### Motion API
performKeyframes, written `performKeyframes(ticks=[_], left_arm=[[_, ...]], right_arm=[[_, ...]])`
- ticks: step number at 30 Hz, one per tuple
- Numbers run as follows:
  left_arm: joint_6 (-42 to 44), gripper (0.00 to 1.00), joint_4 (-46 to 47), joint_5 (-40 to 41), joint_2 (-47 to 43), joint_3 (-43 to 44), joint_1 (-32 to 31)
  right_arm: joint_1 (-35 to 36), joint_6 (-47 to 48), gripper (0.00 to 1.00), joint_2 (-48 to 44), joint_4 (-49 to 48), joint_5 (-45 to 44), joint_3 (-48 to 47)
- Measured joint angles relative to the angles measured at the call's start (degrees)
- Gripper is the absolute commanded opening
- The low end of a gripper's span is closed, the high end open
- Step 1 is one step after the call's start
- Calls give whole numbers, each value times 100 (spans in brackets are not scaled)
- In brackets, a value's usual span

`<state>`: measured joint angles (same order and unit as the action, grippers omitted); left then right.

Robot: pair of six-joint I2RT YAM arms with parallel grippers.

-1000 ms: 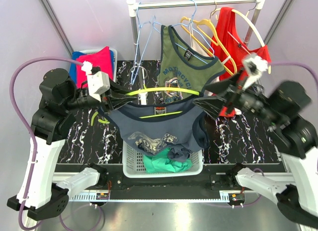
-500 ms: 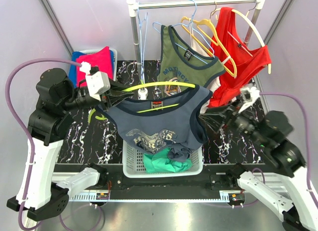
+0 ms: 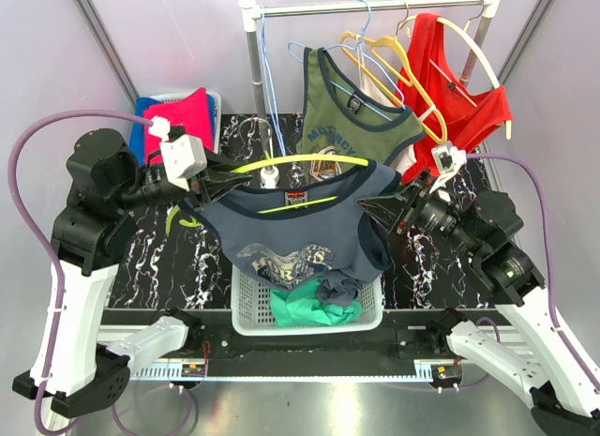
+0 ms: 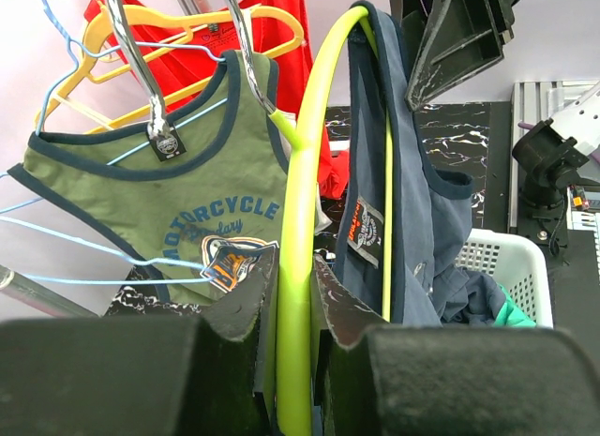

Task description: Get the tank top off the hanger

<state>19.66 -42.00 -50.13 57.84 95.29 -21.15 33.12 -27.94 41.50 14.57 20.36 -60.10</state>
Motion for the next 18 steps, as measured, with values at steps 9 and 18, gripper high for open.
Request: performKeyframes(ticks=[9,18], left_arm=[[-2,6,-4,-9,-13,0,0],[-57,6,-9,-103,-61,-17,0]], right_arm=[[0,-57,22,-157,146,22,-35],[0,514,3,-684,1106,-785,-1060]])
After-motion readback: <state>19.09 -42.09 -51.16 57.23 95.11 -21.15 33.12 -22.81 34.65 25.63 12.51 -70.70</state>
